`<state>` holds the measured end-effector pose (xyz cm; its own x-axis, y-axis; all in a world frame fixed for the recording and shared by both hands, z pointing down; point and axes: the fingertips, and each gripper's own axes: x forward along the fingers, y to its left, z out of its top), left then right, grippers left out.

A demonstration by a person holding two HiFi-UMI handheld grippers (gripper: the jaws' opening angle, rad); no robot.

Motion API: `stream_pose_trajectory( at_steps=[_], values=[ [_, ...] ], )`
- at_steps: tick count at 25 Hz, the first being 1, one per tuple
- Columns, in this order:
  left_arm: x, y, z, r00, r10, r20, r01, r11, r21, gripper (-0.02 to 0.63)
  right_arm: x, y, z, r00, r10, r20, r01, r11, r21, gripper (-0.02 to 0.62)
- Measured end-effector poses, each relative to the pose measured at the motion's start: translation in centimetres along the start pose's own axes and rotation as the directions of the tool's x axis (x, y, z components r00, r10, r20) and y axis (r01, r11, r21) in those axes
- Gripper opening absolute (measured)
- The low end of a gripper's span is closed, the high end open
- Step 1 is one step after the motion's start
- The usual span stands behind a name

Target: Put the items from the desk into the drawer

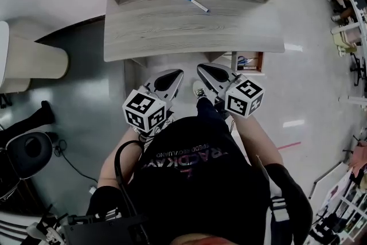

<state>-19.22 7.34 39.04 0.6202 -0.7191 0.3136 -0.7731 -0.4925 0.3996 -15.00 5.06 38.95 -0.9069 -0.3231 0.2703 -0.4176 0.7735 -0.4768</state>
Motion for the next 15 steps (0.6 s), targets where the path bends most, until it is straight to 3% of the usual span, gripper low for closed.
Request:
stream_pose_trajectory(
  at_steps=[5,13,15],
  values=[
    [5.7,5.6,7.0,0.999,0.020,-0.048,-0.020,1.000,0.002,0.011,5.2,-8.6,7.4,0.999,-0.022,-0.034,0.023,1.000,0.019,0.020],
    [10.9,4.9,7.5,0.995,0.071,-0.074,-0.077,0.994,-0.078,0.011,6.1,-19.3,8.8,0.984,-0.080,-0.158,0.074,0.996,-0.046,0.022],
    [11.1,5.0,7.5,0.992,0.093,-0.081,-0.100,0.991,-0.088,0.011,7.0,-21.5,9.1,0.975,-0.093,-0.204,0.081,0.995,-0.066,0.049]
  ],
)
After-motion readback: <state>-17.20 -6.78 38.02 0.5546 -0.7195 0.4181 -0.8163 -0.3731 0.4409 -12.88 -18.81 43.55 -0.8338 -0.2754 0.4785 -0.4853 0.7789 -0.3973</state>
